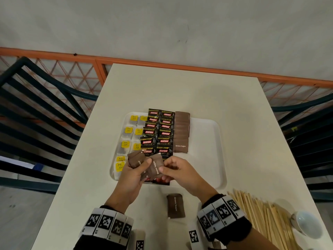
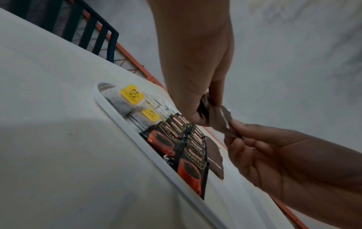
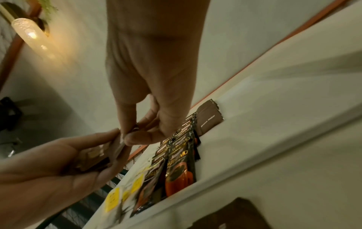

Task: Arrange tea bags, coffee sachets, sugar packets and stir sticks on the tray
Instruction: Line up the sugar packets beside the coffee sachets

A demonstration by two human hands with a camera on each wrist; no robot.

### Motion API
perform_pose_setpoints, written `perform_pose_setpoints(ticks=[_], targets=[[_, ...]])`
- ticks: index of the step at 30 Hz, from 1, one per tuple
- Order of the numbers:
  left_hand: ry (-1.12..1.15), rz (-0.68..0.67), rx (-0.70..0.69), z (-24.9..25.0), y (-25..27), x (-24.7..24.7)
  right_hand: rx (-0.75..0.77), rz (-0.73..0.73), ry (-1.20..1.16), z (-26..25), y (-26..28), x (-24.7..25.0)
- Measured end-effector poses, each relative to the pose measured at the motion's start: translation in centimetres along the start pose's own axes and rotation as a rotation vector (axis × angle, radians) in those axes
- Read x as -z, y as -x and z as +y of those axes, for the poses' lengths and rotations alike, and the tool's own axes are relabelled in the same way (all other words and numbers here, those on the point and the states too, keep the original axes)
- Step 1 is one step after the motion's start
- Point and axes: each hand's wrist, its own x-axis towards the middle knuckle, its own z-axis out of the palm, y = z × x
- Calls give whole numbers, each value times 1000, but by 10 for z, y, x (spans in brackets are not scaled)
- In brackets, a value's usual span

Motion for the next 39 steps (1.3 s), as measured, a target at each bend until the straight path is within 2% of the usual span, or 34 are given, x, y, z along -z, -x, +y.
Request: perform_pose_setpoints(ticks=[3,6,14,16,20,24,26,29,39], targets=[[-53,-34,8,-2,3,-1,-7,43,-169,-4,3,0],[-104,-49,16,-4,6,-2,-35,40,-146,-4,5,1],[-335,-101,17,-9,11,-3,162,80,545,2,12,18],[-327,-85,26,-11,12,-4,156,81,596,6,12,24],[-138,-12,104,-10,9,-1,104,146,434,11,7,38],[16,2,157,-6,7,5,38,367,198,15,-4,56],[77,-8,175,-3,9,6,8,463,172,17,-14,63],[155,-28,188,-1,10,7,-45,534,154,20,-30,68],[43,-58,179,-1,7,5,-85,594,241,27,-51,54]])
